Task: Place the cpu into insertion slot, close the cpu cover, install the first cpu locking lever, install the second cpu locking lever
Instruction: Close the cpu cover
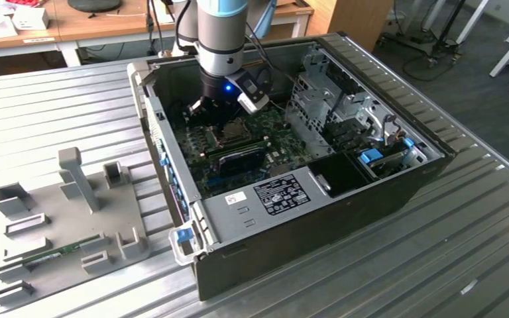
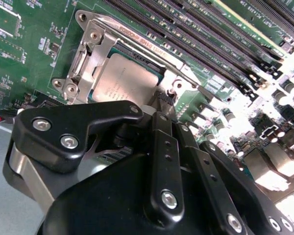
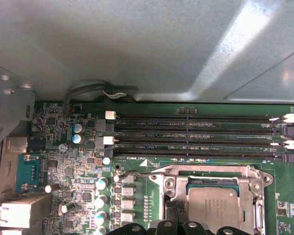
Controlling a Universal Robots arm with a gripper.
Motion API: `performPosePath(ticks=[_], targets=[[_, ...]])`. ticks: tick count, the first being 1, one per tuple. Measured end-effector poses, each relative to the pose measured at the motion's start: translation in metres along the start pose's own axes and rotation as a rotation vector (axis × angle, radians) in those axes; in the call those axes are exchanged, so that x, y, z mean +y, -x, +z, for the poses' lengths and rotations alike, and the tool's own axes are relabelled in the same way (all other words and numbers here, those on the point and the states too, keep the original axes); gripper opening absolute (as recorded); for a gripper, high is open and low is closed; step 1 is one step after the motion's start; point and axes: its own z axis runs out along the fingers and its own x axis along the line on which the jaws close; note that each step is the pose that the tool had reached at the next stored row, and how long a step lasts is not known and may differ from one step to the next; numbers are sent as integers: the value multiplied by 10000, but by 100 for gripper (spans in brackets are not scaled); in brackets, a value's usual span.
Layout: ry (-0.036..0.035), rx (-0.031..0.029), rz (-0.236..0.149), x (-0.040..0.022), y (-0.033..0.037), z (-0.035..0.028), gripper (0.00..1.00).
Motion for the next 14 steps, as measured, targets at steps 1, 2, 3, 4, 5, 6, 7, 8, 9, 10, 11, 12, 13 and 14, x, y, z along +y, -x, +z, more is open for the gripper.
performPosePath(ticks=[1, 2, 3, 4, 5, 6, 7, 8, 9, 10, 11, 12, 13, 14], targets=[[0, 0, 0, 0, 0, 0, 10], [1, 0, 0, 0, 0, 1, 10], [2, -1, 0, 0, 0, 1, 10], [2, -1, 0, 0, 0, 1, 10], [2, -2, 0, 0, 0, 1, 10], [2, -1, 0, -1, 0, 1, 10], [0, 0, 0, -1, -1, 2, 10], [-1, 1, 0, -2, -1, 3, 10], [-4, 3, 0, -3, -2, 4, 10], [-6, 4, 0, -3, -2, 4, 10], [-7, 4, 0, -3, -2, 4, 10], [-7, 4, 0, -3, -2, 4, 10], [-6, 4, 0, -4, -2, 4, 10], [-6, 4, 0, -4, -2, 5, 10]])
